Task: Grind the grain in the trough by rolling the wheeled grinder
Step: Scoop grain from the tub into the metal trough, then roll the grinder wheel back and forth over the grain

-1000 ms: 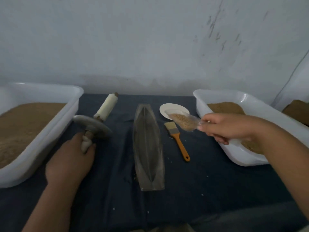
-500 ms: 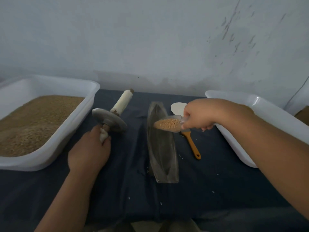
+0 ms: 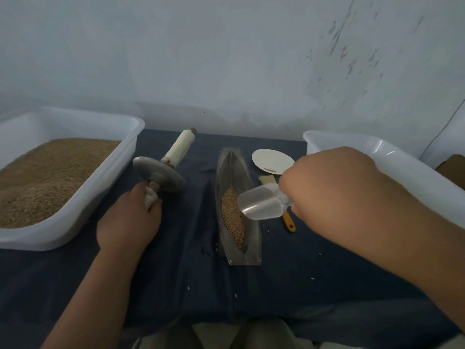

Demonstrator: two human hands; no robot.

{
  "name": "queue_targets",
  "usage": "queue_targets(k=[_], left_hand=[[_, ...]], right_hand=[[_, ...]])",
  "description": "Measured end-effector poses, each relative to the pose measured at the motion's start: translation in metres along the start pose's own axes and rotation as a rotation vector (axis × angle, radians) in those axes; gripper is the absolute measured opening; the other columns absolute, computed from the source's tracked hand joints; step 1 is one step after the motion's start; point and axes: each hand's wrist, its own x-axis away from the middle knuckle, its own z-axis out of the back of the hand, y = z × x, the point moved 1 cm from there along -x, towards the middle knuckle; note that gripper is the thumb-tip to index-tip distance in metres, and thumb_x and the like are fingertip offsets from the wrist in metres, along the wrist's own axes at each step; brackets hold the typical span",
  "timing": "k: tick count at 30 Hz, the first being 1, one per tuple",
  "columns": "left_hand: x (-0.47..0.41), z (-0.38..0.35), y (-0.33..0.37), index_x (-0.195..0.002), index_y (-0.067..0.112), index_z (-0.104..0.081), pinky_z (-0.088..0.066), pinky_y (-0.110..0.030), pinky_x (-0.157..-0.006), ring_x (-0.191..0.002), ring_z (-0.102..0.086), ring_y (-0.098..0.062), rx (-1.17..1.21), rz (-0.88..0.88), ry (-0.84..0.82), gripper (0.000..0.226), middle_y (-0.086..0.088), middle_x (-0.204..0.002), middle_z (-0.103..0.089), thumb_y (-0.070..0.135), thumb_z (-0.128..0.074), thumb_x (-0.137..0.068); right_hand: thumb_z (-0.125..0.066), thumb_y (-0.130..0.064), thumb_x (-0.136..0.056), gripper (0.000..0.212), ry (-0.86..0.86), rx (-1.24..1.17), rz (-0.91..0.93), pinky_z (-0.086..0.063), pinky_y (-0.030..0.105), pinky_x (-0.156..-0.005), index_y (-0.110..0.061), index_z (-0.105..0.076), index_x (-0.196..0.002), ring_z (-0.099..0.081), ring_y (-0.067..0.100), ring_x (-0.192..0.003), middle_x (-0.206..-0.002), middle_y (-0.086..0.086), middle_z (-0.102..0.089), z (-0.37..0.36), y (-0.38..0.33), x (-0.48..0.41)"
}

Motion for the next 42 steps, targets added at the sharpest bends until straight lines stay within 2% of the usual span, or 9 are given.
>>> queue_targets(k=[3,6,13,17,23,28,32,35,42], left_hand=[[0.0,0.001,0.001,-0.108,0.041,-0.049,-0.05,-0.037,-0.064,-0.076,-0.058,-0.016,-0.006,-0.003,0.004,0.014,0.008,-0.093,-0.06,0.052,-0.052,-0.1],[0.001,0.001,0.001,-0.104,0.041,-0.049,-0.045,-0.034,-0.058,-0.072,-0.056,-0.012,-0.009,-0.008,0.004,0.012,0.01,-0.089,-0.058,0.052,-0.054,-0.101],[0.0,0.004,-0.001,-0.107,0.044,-0.045,-0.04,-0.031,-0.052,-0.07,-0.055,-0.01,-0.017,-0.02,-0.029,0.017,0.011,-0.086,-0.056,0.054,-0.056,-0.1],[0.001,0.005,0.0,-0.113,0.043,-0.044,-0.042,-0.031,-0.052,-0.067,-0.057,-0.013,-0.033,-0.018,-0.04,0.02,0.009,-0.082,-0.059,0.051,-0.057,-0.1],[0.001,0.008,0.0,-0.135,0.031,-0.049,-0.051,-0.038,-0.062,-0.075,-0.062,-0.022,-0.005,0.092,-0.071,0.049,-0.001,-0.093,-0.066,0.053,-0.067,-0.096],[-0.003,0.012,0.004,-0.108,0.025,-0.06,-0.049,-0.037,-0.061,-0.071,-0.06,-0.021,-0.114,0.084,-0.128,0.038,-0.002,-0.083,-0.064,0.059,-0.069,-0.094],[-0.005,0.011,0.009,-0.1,0.027,-0.057,-0.055,-0.042,-0.066,-0.071,-0.063,-0.025,-0.145,0.128,-0.131,0.028,-0.005,-0.083,-0.066,0.055,-0.057,-0.101],[-0.005,0.014,0.009,-0.094,0.032,-0.056,-0.06,-0.048,-0.072,-0.07,-0.066,-0.027,-0.129,0.133,-0.117,0.027,-0.005,-0.083,-0.067,0.057,-0.053,-0.102],[0.0,0.034,0.021,-0.097,0.042,-0.049,-0.06,-0.046,-0.063,-0.062,-0.064,-0.026,-0.11,-0.058,0.024,0.023,0.003,-0.076,-0.064,0.063,-0.057,-0.094]], right_hand=[[-0.039,-0.013,-0.112,0.02,-0.079,-0.127,-0.058,-0.011,0.019,-0.048,-0.026,-0.053,-0.12,-0.043,0.015,-0.095,-0.108,0.01,-0.053,-0.015,-0.001,-0.007],[-0.055,-0.029,-0.106,0.015,0.162,-0.126,-0.058,-0.025,0.025,-0.051,-0.019,-0.055,-0.096,-0.052,0.02,-0.074,-0.083,0.0,-0.05,-0.028,0.001,-0.006],[-0.045,-0.059,-0.105,0.04,0.432,-0.721,-0.33,-0.056,0.041,-0.075,-0.024,-0.06,-0.119,-0.065,0.019,-0.082,-0.092,-0.005,-0.068,-0.109,0.09,-0.032],[-0.041,-0.05,-0.109,0.045,0.096,-0.799,-0.618,-0.048,0.037,-0.066,-0.01,-0.057,-0.121,-0.065,0.023,-0.081,-0.094,0.004,-0.066,-0.173,0.171,-0.049],[-0.046,-0.047,-0.109,0.066,-0.22,-0.784,-0.671,-0.043,0.037,-0.104,-0.008,-0.036,-0.161,-0.054,0.032,-0.133,-0.158,0.017,-0.047,-0.234,0.19,-0.055],[-0.052,-0.073,-0.095,0.079,-0.299,-0.545,-0.717,-0.051,0.044,-0.099,-0.017,-0.052,-0.151,-0.062,0.03,-0.115,-0.136,0.008,-0.063,-0.23,0.183,-0.053],[-0.045,-0.068,-0.095,0.056,0.331,-0.443,-0.607,-0.052,0.042,-0.08,-0.019,-0.068,-0.11,-0.058,0.031,-0.092,-0.098,0.005,-0.061,-0.182,0.157,-0.055],[-0.061,-0.052,-0.096,0.041,0.702,-0.616,-0.265,-0.049,0.041,-0.093,-0.024,-0.065,-0.126,-0.055,0.03,-0.118,-0.124,0.002,-0.062,-0.132,0.091,-0.064],[-0.08,-0.047,-0.086,0.104,0.915,-0.415,0.055,-0.006,0.052,-0.132,-0.017,-0.022,-0.168,-0.008,0.035,-0.162,-0.174,0.012,-0.018,-0.068,-0.008,-0.102]])
